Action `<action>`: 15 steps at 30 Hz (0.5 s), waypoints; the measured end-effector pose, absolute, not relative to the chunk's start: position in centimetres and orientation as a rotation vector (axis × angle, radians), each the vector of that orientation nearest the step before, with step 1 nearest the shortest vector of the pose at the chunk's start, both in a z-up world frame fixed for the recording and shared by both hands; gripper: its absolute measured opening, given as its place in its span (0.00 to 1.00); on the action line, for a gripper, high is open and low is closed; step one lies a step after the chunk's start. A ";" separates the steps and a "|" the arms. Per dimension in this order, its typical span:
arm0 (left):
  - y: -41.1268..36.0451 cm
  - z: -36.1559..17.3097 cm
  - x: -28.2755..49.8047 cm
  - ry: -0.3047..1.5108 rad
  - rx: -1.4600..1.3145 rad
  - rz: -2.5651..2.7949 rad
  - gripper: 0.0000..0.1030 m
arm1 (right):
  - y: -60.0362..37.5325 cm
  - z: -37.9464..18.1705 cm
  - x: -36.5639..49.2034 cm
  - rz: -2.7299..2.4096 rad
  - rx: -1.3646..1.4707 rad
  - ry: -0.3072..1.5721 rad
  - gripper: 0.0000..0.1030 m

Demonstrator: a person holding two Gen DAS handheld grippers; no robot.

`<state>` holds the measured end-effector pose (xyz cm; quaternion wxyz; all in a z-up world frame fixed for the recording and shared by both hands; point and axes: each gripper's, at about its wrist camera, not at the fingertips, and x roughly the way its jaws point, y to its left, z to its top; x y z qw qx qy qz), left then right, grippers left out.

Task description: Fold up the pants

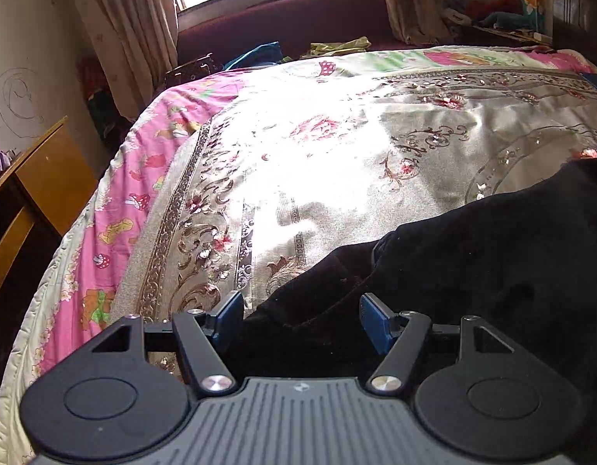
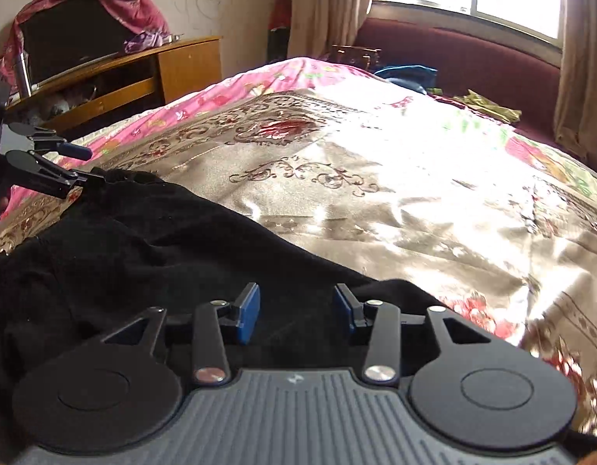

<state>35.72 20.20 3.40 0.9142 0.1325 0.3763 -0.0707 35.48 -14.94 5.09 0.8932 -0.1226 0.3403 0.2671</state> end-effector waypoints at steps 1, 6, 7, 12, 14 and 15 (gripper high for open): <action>20.7 3.1 36.4 0.799 0.265 -0.166 0.76 | -13.8 4.5 36.8 0.563 -0.291 0.712 0.42; 21.7 2.3 38.1 0.887 0.241 -0.262 0.76 | -11.4 2.4 41.2 0.594 -0.322 0.820 0.44; 21.9 2.4 38.6 0.902 0.246 -0.276 0.76 | -11.0 2.1 41.5 0.608 -0.349 0.845 0.44; 22.5 2.1 40.3 0.963 0.227 -0.351 0.77 | -8.9 0.7 43.9 0.626 -0.468 0.951 0.47; 22.7 1.9 41.0 0.990 0.234 -0.376 0.77 | -8.7 0.2 44.6 0.612 -0.508 0.973 0.47; 22.7 1.9 41.3 0.999 0.243 -0.388 0.77 | -8.6 0.0 45.1 0.608 -0.519 0.991 0.47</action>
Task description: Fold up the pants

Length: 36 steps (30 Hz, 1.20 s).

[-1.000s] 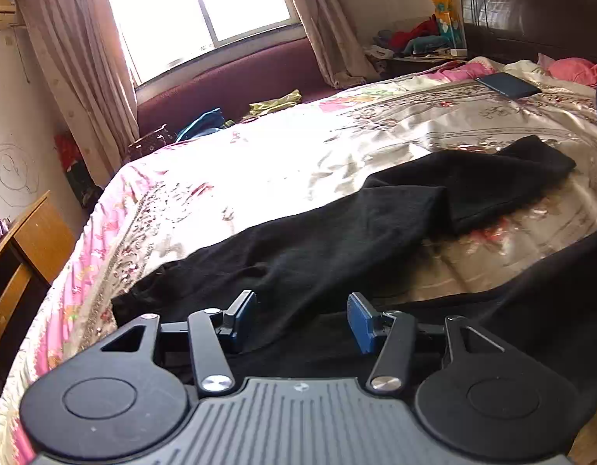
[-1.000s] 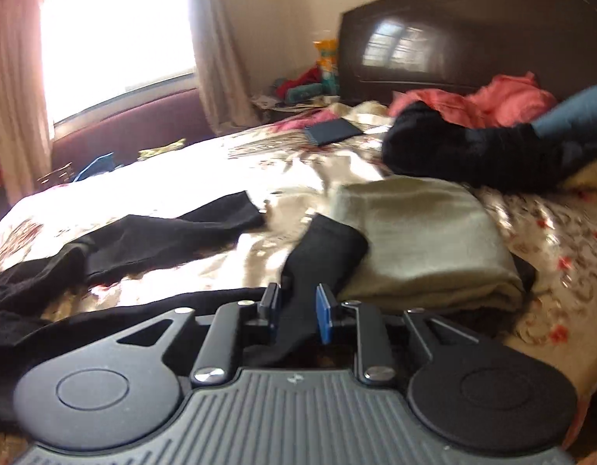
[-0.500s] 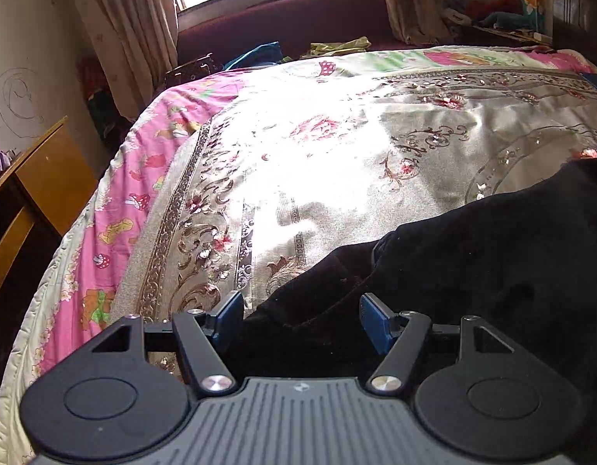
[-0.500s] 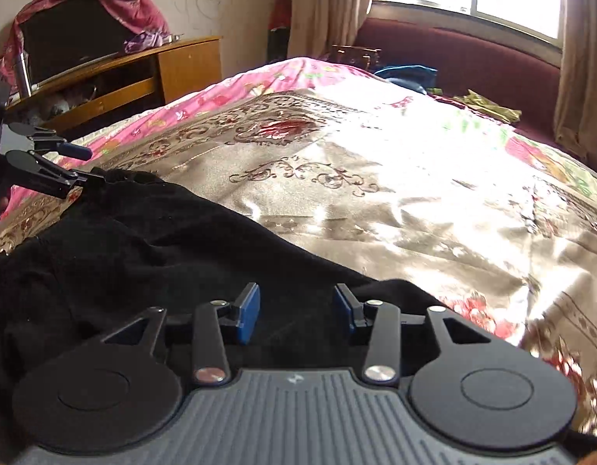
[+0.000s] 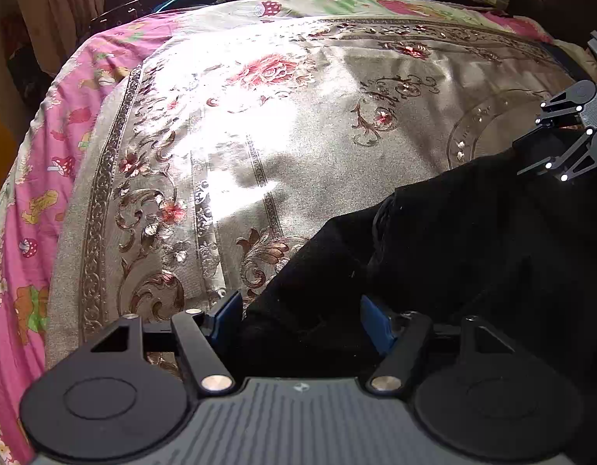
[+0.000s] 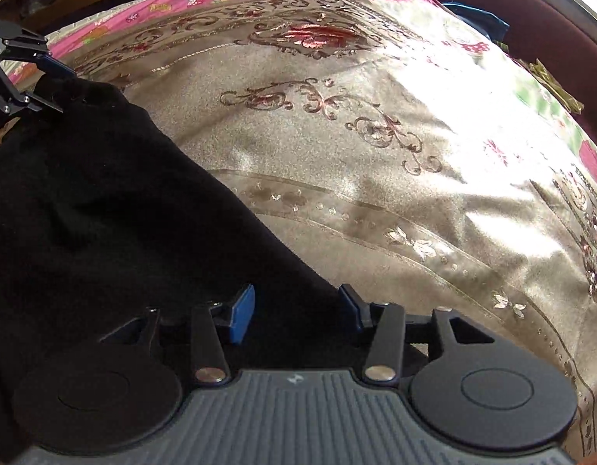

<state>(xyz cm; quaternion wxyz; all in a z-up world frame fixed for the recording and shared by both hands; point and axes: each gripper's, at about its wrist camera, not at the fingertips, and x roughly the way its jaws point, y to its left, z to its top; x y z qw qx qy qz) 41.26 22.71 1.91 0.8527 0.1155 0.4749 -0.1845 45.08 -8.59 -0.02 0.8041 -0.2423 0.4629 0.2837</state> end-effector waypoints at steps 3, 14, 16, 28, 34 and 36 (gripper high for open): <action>22.9 2.2 41.9 1.016 0.258 -0.424 0.78 | -8.1 -0.6 46.0 0.621 -0.546 1.028 0.47; 22.7 -0.6 42.0 1.076 0.267 -0.429 0.88 | -7.8 -2.0 47.5 0.642 -0.462 1.032 0.43; 22.4 -0.2 41.5 1.055 0.268 -0.421 0.74 | -8.1 -2.0 47.0 0.629 -0.421 1.021 0.16; 20.6 8.1 32.5 0.756 0.397 -0.321 0.29 | -9.9 8.4 37.0 0.562 -0.357 0.720 0.05; 21.7 11.8 18.5 0.590 0.429 -0.337 0.29 | -10.8 15.6 21.4 0.567 -0.366 0.547 0.05; 22.5 10.8 14.7 0.608 0.383 -0.336 0.29 | -10.3 15.0 15.5 0.563 -0.353 0.564 0.05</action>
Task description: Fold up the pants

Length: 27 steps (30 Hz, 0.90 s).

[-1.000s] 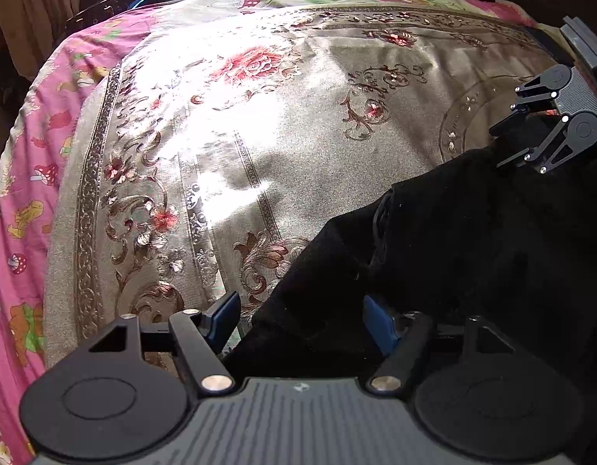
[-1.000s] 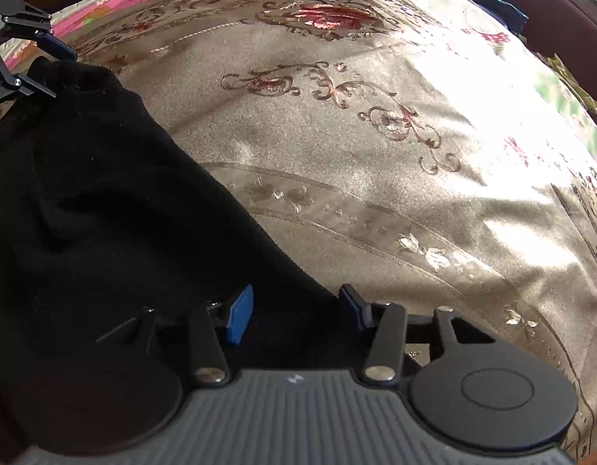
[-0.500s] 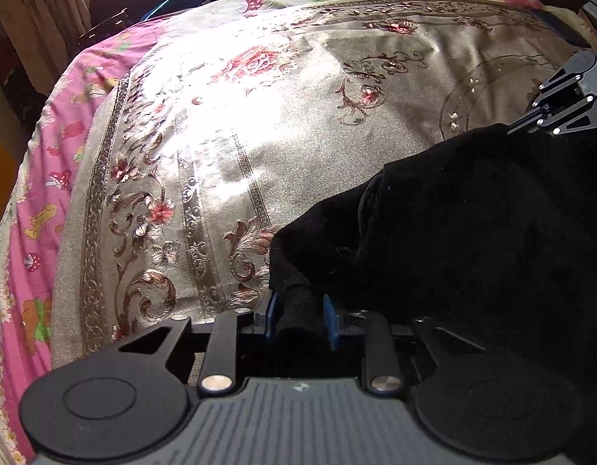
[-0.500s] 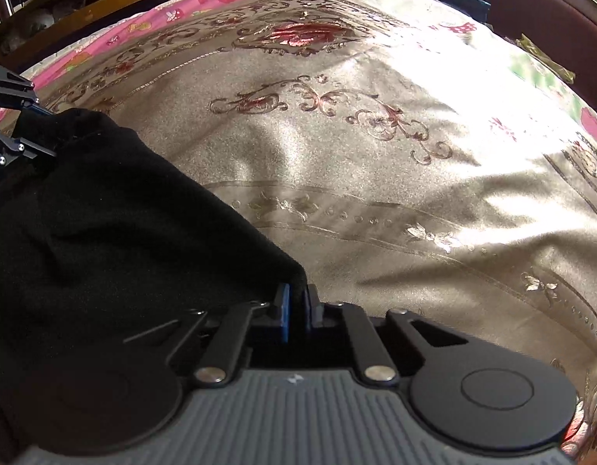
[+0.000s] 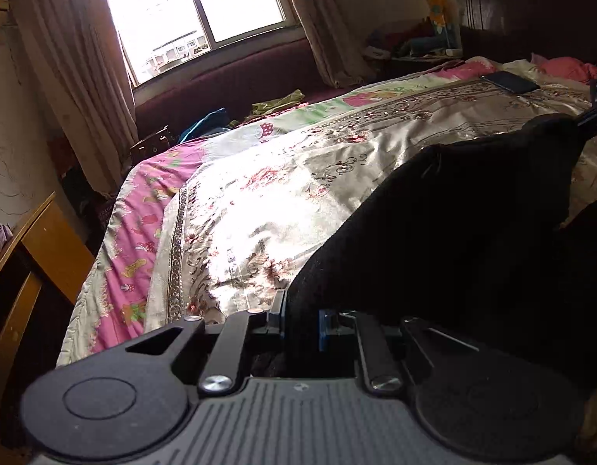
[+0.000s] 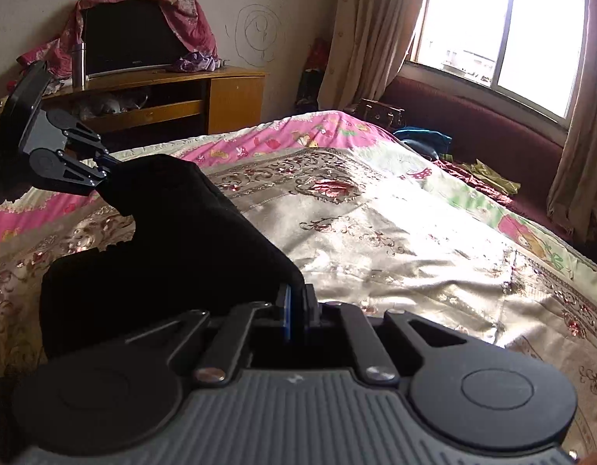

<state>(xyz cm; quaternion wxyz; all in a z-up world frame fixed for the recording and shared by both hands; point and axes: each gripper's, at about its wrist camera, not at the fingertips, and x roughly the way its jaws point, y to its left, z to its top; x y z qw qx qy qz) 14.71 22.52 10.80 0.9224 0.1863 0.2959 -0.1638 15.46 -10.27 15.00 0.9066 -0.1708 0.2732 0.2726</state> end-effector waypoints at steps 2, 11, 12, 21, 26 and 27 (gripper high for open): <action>22.7 8.8 12.1 0.639 0.400 -0.317 0.29 | -9.5 12.7 11.0 0.567 -0.323 0.631 0.05; 22.5 2.1 6.4 0.668 0.435 -0.227 0.29 | -4.4 0.1 3.8 0.533 -0.475 0.825 0.02; 22.7 2.1 6.5 0.664 0.428 -0.226 0.30 | -4.0 0.2 3.4 0.536 -0.475 0.820 0.02; 24.0 0.7 3.7 0.621 0.508 -0.222 0.53 | 2.1 1.1 4.5 0.649 -0.557 0.692 0.28; 22.6 0.1 3.0 0.510 0.654 -0.220 0.74 | 6.8 -0.4 5.4 0.719 -0.575 0.640 0.37; 22.4 0.1 3.3 0.501 0.662 -0.229 0.74 | 7.8 -0.5 5.8 0.728 -0.574 0.634 0.39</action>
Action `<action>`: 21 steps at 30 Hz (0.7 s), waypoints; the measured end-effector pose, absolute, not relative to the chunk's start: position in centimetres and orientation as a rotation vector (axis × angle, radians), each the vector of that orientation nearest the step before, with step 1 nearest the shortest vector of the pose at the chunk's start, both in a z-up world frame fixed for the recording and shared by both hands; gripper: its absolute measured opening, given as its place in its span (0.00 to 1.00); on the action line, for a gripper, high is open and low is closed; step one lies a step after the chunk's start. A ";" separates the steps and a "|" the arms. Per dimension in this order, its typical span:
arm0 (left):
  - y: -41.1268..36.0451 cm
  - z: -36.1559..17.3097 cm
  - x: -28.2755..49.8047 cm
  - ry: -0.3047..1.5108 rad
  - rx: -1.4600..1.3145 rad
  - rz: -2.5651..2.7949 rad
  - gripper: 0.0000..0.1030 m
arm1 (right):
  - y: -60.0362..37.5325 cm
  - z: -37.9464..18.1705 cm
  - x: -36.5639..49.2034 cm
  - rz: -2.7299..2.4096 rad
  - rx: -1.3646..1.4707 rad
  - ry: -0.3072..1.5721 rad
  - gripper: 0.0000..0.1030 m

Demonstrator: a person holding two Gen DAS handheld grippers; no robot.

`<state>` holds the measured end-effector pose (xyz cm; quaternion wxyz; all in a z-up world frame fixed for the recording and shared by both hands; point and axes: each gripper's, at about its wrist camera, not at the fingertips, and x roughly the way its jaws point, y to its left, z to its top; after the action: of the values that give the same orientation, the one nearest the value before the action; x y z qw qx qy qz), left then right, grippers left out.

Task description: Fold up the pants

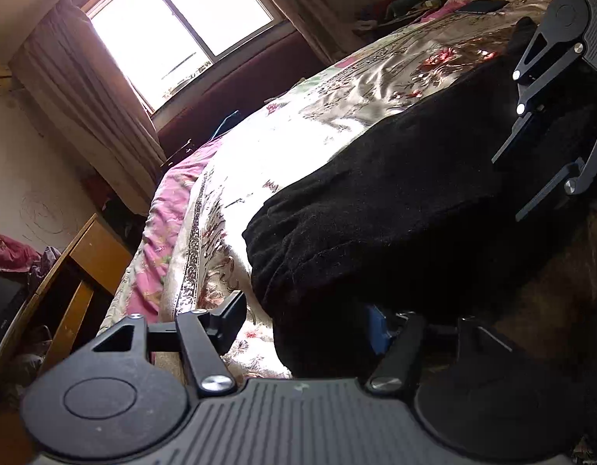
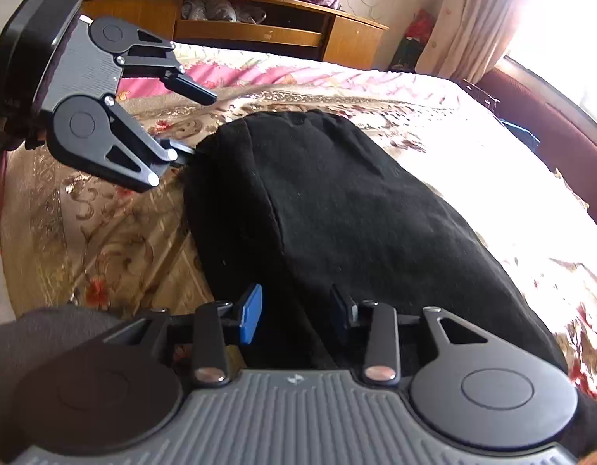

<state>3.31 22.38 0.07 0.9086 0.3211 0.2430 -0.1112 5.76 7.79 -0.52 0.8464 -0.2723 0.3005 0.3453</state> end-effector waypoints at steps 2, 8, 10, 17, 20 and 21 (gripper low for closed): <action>21.7 -0.4 4.4 0.493 0.715 -0.226 0.74 | 9.1 -0.9 6.3 0.737 -0.584 0.628 0.39; 21.9 -0.7 6.1 0.521 0.718 -0.229 0.40 | 11.0 -1.9 7.7 0.689 -0.619 0.634 0.09; 22.2 0.2 5.2 0.487 0.713 -0.200 0.33 | 10.5 -1.0 7.6 0.686 -0.574 0.635 0.08; 23.0 0.2 2.5 0.497 0.672 -0.159 0.32 | 9.7 1.7 4.3 0.726 -0.500 0.589 0.08; 23.0 -2.4 2.4 0.573 0.725 -0.162 0.31 | 10.3 -0.5 4.4 0.742 -0.483 0.655 0.08; 22.9 -2.9 2.3 0.574 0.748 -0.159 0.31 | 10.4 -1.3 4.5 0.742 -0.479 0.674 0.09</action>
<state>2.26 22.91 -2.86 0.8879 0.3598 0.2763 -0.0767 4.46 10.40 -1.27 0.8498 -0.2275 0.3198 0.3520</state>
